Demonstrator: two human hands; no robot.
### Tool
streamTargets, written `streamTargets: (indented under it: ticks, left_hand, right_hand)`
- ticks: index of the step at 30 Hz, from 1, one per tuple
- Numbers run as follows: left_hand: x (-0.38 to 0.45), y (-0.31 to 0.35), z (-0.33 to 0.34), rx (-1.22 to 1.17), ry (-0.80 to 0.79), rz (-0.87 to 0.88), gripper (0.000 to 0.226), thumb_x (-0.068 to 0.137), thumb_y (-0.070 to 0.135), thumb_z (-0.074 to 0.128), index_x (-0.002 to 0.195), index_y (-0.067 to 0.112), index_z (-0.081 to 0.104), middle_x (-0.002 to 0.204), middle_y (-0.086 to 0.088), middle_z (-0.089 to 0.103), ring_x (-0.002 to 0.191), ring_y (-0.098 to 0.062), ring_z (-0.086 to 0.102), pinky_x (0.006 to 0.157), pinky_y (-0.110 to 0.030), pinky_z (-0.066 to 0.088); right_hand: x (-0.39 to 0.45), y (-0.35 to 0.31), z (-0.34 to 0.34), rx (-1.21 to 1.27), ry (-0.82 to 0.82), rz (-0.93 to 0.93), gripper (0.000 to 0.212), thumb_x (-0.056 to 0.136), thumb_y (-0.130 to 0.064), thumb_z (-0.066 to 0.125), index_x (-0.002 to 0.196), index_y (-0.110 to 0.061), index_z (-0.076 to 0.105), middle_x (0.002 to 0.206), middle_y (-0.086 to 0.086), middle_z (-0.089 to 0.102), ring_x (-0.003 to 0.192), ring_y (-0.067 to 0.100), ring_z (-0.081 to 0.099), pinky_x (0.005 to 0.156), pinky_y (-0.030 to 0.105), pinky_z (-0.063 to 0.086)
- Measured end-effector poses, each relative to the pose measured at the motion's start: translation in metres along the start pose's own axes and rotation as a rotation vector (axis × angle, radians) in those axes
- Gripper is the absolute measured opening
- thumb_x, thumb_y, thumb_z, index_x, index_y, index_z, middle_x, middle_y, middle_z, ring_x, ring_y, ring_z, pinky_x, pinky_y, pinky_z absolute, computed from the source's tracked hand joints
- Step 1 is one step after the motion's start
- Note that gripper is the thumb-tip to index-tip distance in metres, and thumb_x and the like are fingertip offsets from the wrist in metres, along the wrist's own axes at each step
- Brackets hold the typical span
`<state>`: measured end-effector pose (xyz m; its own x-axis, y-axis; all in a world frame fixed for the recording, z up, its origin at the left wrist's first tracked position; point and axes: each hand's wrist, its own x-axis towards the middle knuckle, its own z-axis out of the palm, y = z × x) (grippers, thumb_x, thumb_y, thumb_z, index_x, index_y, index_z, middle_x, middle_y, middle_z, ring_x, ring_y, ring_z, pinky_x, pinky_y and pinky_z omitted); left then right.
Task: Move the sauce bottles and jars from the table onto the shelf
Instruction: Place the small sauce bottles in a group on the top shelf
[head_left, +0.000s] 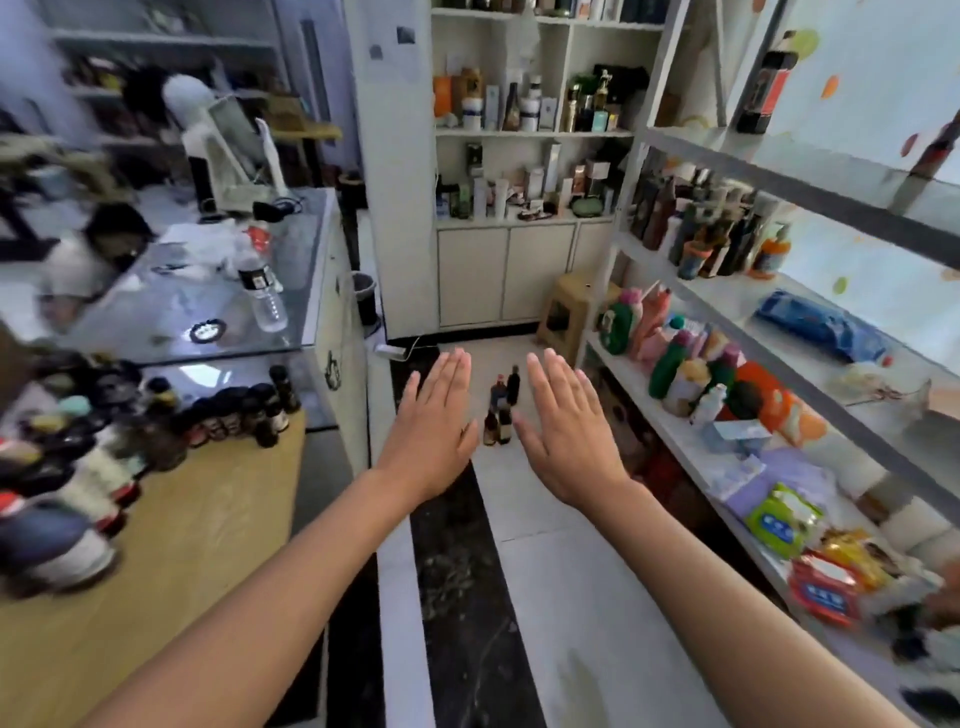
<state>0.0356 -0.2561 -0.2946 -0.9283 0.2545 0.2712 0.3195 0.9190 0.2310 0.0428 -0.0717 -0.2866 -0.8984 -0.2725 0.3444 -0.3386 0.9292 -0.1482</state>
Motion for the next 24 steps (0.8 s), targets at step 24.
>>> streamTargets:
  ticks: [24]
  left_hand:
    - [-0.167, -0.235, 0.003, -0.040, -0.011, -0.653, 0.072, 0.102, 0.033, 0.038, 0.154, 0.015, -0.009, 0.163, -0.002, -0.005, 0.150, -0.014, -0.008, 0.123, -0.039, 0.002]
  right_hand:
    - [0.062, -0.242, 0.161, 0.219, -0.374, -0.411, 0.062, 0.105, -0.046, 0.024, 0.156, -0.013, 0.012, 0.164, 0.011, 0.009, 0.152, 0.021, 0.002, 0.121, 0.031, -0.006]
